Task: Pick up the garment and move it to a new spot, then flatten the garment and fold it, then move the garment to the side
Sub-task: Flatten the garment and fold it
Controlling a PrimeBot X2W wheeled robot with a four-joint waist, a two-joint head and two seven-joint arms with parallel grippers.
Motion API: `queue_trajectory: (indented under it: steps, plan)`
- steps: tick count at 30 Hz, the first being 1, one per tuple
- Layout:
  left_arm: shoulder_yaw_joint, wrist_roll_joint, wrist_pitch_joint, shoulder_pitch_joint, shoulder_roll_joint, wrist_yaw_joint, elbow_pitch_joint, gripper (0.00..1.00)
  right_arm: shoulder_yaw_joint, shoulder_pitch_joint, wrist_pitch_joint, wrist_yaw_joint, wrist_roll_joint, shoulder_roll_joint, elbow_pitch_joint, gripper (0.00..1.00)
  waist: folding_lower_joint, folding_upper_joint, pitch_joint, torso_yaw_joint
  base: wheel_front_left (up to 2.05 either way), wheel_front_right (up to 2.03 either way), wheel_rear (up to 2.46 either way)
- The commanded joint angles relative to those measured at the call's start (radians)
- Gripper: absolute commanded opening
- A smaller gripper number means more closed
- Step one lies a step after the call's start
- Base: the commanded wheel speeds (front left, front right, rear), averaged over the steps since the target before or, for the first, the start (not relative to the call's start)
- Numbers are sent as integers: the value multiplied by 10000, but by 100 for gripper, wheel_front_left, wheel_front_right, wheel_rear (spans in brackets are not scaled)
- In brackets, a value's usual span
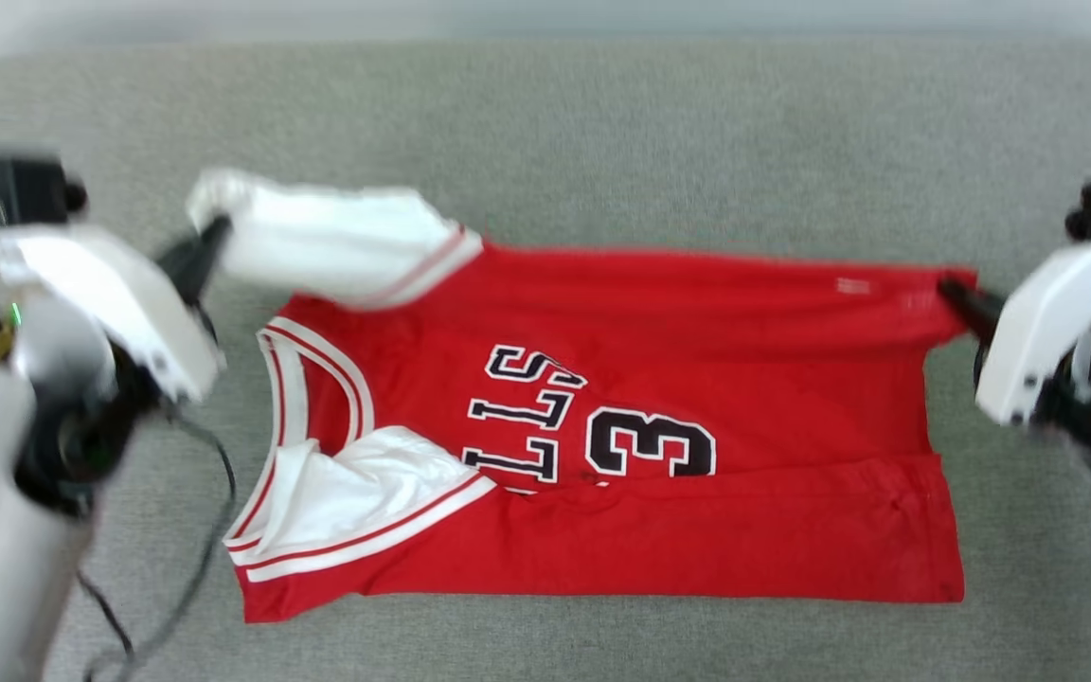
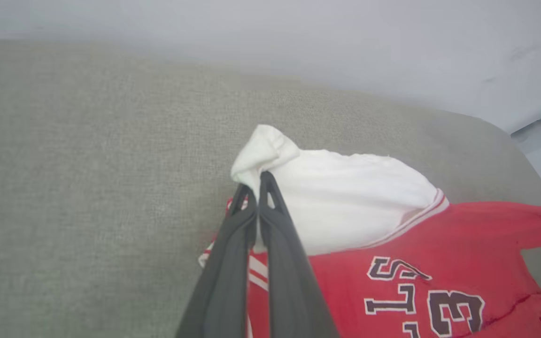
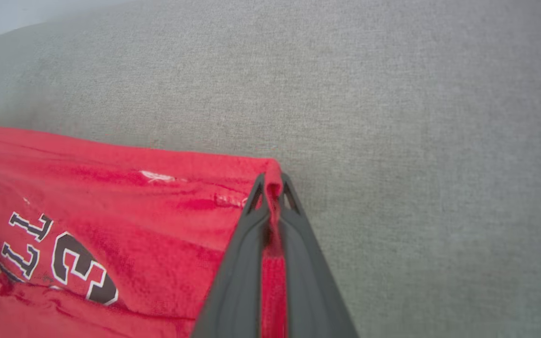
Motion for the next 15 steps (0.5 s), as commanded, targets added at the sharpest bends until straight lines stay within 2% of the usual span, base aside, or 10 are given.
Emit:
queue_trajectory:
  steps: [1, 6, 11, 12, 13, 14, 15]
  plan:
    - [164, -159, -329, 893, -69, 223, -252, 0, -121, 661, -122, -4, 48, 118, -249, 0, 0, -1, -473, 116, 0, 0, 0]
    - [408, -622, -874, 3110, -186, 722, -876, 0, -449, 2229, -381, -4, 234, 485, -542, 0, 0, -1, -954, 76, 0, 0, 0]
    - [309, -1055, -899, 4845, -406, 1072, -899, 0, -682, 3488, -709, -4, 201, 802, -406, 2, 0, -1, -1135, -35, 0, 0, 0]
    - [292, -1137, -950, 5065, -483, 1100, -823, 0, -684, 3686, -816, -4, 207, 912, -364, 37, 0, -1, -1158, -68, 0, 0, 0]
    - [317, -1198, -1038, 5222, -602, 1162, -718, 37, -643, 3862, -911, -4, 180, 967, -311, 100, 0, -1, -1178, -100, 0, 0, 0]
    - [238, -1188, -1059, 5388, -665, 1141, -593, 100, -610, 4018, -1071, -4, 167, 991, -254, 100, 0, -1, -1191, -131, 0, 0, 0]
    - [143, -1138, -1081, 5470, -734, 1126, -486, 100, -578, 4152, -1252, -4, 190, 1035, -199, 100, 0, -1, -1199, -152, 0, 0, 0]
